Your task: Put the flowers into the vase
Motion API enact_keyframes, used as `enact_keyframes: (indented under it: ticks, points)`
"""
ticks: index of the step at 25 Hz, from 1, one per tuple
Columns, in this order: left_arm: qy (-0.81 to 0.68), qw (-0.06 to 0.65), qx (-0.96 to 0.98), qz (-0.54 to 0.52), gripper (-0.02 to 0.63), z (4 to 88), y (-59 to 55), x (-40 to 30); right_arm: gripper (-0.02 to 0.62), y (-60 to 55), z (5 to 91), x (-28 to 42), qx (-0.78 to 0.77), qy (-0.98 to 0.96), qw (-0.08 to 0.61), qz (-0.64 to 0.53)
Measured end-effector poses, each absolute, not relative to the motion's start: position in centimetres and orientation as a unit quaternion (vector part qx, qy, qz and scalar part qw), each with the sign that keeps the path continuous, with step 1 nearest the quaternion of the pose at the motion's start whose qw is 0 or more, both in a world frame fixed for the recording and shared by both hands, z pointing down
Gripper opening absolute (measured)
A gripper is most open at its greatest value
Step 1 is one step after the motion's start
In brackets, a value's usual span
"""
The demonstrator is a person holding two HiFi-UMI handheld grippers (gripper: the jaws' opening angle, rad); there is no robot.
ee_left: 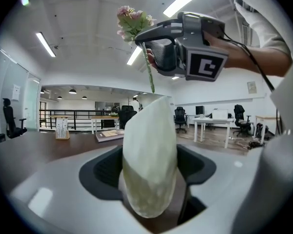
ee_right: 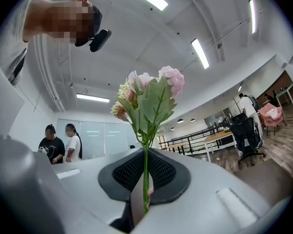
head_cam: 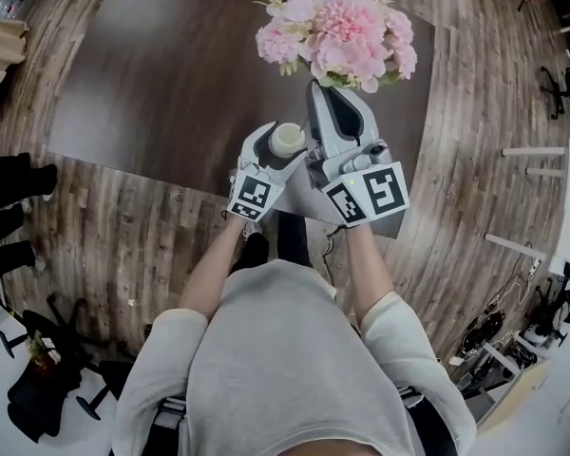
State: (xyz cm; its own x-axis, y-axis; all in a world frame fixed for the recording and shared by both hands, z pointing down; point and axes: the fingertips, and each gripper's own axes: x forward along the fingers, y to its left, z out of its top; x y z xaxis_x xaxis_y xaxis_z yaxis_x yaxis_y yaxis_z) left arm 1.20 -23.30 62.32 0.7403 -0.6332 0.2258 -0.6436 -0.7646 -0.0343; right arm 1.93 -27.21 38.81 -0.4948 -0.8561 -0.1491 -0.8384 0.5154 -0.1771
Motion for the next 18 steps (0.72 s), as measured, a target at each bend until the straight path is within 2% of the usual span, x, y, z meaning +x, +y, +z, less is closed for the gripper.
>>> enact_keyframes:
  ticks: [18]
  points:
    - [-0.34, 0.023, 0.932, 0.119, 0.336, 59.4, -25.9, 2.1, 0.025, -27.6, 43.2, 2.1, -0.489, 0.863, 0.094, -0.085]
